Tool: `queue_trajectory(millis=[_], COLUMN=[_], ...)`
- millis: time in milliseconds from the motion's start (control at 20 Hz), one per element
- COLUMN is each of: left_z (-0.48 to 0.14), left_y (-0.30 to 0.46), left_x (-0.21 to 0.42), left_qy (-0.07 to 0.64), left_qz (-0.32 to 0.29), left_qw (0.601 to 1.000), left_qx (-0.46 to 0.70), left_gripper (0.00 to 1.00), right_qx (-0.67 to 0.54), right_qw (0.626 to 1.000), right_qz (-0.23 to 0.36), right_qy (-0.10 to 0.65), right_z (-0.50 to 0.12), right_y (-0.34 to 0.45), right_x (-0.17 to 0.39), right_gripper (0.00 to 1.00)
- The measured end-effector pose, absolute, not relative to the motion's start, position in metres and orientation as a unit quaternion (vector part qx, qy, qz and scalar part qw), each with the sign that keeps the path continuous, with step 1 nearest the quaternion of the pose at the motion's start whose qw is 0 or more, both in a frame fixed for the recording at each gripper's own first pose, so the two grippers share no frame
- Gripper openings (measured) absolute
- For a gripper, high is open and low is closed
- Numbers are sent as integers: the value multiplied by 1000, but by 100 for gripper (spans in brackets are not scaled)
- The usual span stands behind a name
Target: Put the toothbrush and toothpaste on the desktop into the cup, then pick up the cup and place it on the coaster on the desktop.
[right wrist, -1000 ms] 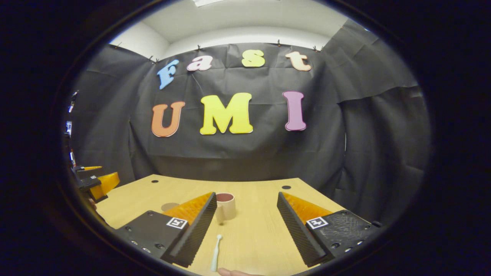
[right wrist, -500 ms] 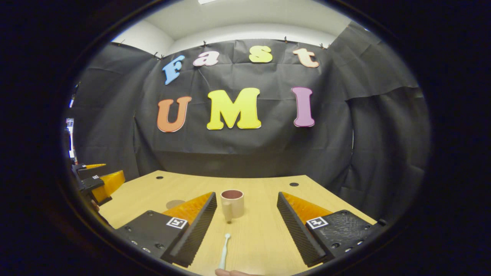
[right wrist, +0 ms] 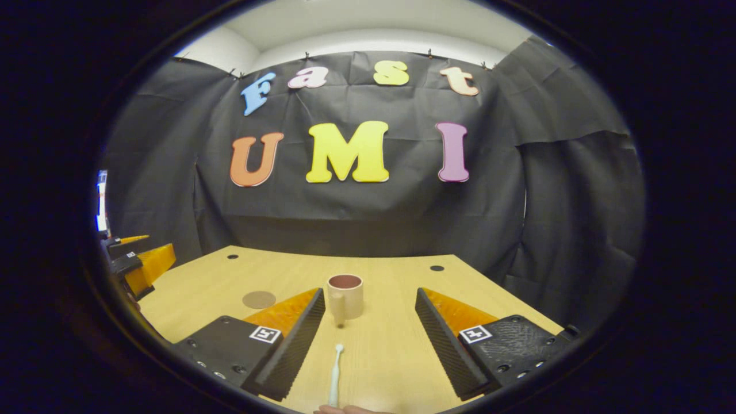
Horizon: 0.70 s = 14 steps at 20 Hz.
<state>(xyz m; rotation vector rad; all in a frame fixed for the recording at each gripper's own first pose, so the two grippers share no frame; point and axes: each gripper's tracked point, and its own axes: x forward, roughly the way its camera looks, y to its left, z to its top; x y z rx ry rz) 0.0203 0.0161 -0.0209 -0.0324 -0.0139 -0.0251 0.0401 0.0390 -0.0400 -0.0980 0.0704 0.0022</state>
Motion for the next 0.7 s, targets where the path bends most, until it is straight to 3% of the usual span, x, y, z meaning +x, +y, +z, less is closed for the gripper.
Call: queue_trajectory(millis=[400,700], left_z=[-55,-71], left_y=[11,17], left_x=[29,35], left_qy=[25,42], left_qz=[-28,-27], left_qw=[999,998], left_qx=[-24,-29], left_gripper=[99,100], right_qx=[-48,-26], right_qw=[992,967], right_qz=[-8,14], right_qy=[119,252], right_z=[-115,-189], right_y=[39,59], right_x=[68,76], right_gripper=[96,96])
